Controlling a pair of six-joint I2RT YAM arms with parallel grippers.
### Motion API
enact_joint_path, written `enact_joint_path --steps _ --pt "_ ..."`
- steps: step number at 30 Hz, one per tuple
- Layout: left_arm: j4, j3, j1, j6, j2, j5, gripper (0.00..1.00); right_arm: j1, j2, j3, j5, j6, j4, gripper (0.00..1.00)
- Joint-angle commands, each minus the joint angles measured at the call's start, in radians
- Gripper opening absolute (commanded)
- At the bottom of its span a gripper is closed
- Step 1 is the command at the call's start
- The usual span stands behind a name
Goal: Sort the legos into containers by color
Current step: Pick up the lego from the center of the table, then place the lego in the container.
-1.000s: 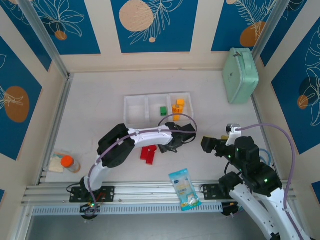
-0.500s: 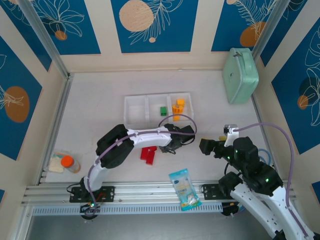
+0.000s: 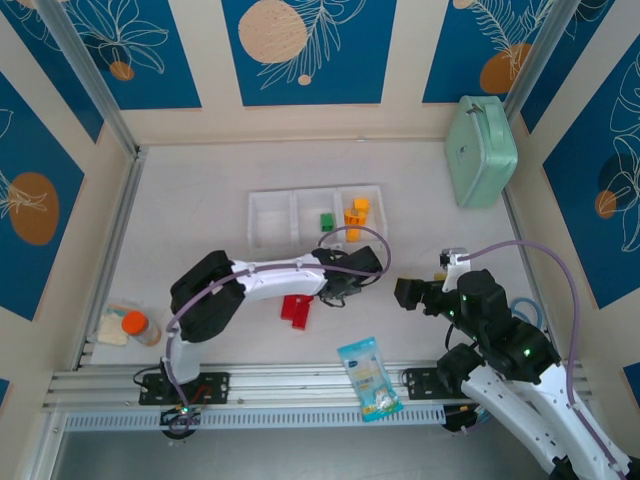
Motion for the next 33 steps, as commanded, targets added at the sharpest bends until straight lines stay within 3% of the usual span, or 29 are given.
enact_joint_path --steps 1,11,16,21,25,33 --pt "-0.012 0.010 0.025 0.138 -0.078 0.052 0.19 0.007 -0.007 -0.011 0.026 -0.011 0.019 0.99" --pt "-0.176 0.160 0.168 0.346 -0.137 0.135 0.20 0.006 -0.033 -0.019 0.073 0.003 0.015 0.99" --pt "-0.249 0.295 0.295 0.431 -0.064 0.176 0.19 0.008 -0.035 -0.018 0.069 -0.001 0.015 0.99" --pt "-0.333 0.471 0.343 0.558 0.051 0.172 0.19 0.009 -0.033 -0.021 0.073 0.003 0.017 0.99" --pt "-0.395 0.576 0.369 0.581 0.139 0.197 0.20 0.013 -0.037 -0.017 0.095 0.010 0.005 0.99" --pt "-0.384 0.601 0.412 0.570 0.225 0.250 0.22 0.043 -0.042 -0.014 0.138 0.030 -0.011 0.99"
